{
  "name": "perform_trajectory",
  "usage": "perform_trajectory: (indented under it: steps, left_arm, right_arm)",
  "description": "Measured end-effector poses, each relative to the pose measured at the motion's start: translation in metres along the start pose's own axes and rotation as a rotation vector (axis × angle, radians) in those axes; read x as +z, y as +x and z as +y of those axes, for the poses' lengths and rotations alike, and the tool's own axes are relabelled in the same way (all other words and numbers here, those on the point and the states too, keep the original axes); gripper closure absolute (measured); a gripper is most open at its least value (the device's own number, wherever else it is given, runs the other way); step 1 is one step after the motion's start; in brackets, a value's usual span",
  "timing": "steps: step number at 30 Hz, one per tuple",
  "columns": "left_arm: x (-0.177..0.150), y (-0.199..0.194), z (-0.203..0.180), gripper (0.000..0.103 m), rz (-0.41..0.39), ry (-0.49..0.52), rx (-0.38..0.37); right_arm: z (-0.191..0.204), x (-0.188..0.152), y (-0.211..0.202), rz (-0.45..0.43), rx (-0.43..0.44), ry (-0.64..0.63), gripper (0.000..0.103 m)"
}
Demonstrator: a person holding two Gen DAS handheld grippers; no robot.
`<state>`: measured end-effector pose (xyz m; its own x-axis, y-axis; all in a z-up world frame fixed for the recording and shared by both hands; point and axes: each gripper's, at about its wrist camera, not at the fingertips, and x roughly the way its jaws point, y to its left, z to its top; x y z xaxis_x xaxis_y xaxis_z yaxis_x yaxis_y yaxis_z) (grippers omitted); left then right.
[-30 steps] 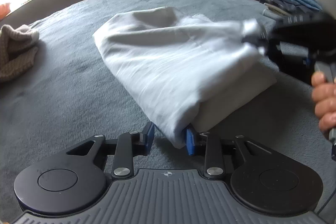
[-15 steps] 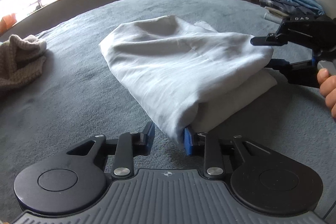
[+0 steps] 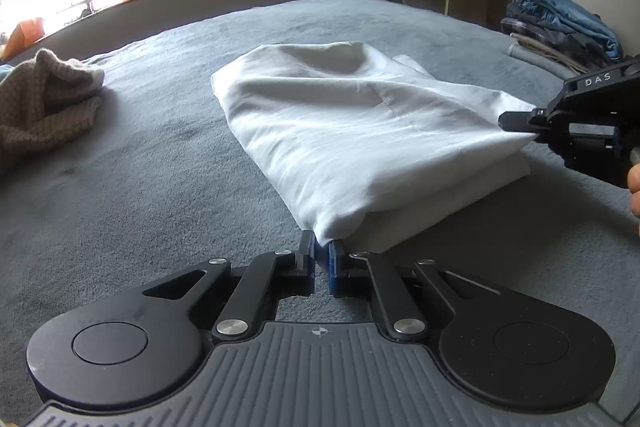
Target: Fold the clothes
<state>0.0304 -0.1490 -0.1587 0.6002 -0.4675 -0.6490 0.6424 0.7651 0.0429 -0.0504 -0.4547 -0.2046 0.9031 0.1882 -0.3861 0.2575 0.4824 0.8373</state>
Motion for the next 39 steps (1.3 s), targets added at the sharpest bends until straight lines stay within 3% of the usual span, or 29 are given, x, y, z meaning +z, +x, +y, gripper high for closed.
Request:
perform_trajectory:
  steps: [3, 6, 9, 10, 12, 15, 19, 21, 27, 34, 37, 39]
  left_arm:
    - [-0.003, 0.002, -0.001, 0.098, 0.012, 0.019, -0.005]
    - [-0.006, 0.003, 0.0, 0.097, 0.014, 0.028, -0.019]
    - [-0.008, 0.0, 0.014, 0.094, 0.025, 0.01, -0.083]
    - [-0.008, -0.001, 0.021, 0.091, 0.038, -0.001, -0.109]
    - [-0.01, -0.003, 0.035, 0.07, 0.065, -0.029, -0.161]
    - [-0.01, -0.009, 0.064, 0.064, 0.092, -0.151, -0.265]
    - [-0.008, -0.008, 0.101, 0.047, 0.091, -0.421, -0.396]
    - [-0.005, 0.001, 0.112, 0.045, 0.1, -0.543, -0.411]
    - [0.006, 0.042, 0.11, 0.045, 0.215, -0.655, -0.47]
    - [0.001, 0.063, 0.114, 0.045, 0.261, -0.75, -0.596]
    - [0.002, 0.067, 0.114, 0.045, 0.276, -0.752, -0.619]
    - [0.004, 0.068, 0.114, 0.045, 0.287, -0.749, -0.629]
  right_arm:
    - [0.001, 0.001, -0.008, -0.022, 0.022, -0.021, 0.102]
    - [-0.015, -0.001, 0.0, 0.033, -0.025, 0.009, 0.101]
    - [-0.032, -0.004, 0.002, 0.083, -0.036, 0.065, 0.099]
    - [-0.033, -0.003, 0.0, 0.087, -0.029, 0.073, 0.097]
    - [-0.033, 0.007, -0.008, 0.08, -0.02, 0.067, 0.087]
    - [-0.033, 0.024, -0.021, 0.065, -0.006, 0.059, 0.058]
    - [-0.034, 0.044, -0.028, 0.072, 0.01, 0.071, 0.051]
    - [-0.036, 0.052, -0.02, 0.103, 0.014, 0.099, 0.039]
    - [-0.025, 0.049, 0.023, 0.257, -0.05, 0.05, 0.036]
    - [-0.014, 0.048, 0.041, 0.402, -0.019, 0.0, 0.033]
    - [-0.014, 0.05, 0.045, 0.446, -0.006, 0.009, 0.036]
    - [-0.016, 0.05, 0.045, 0.45, -0.007, 0.018, 0.048]
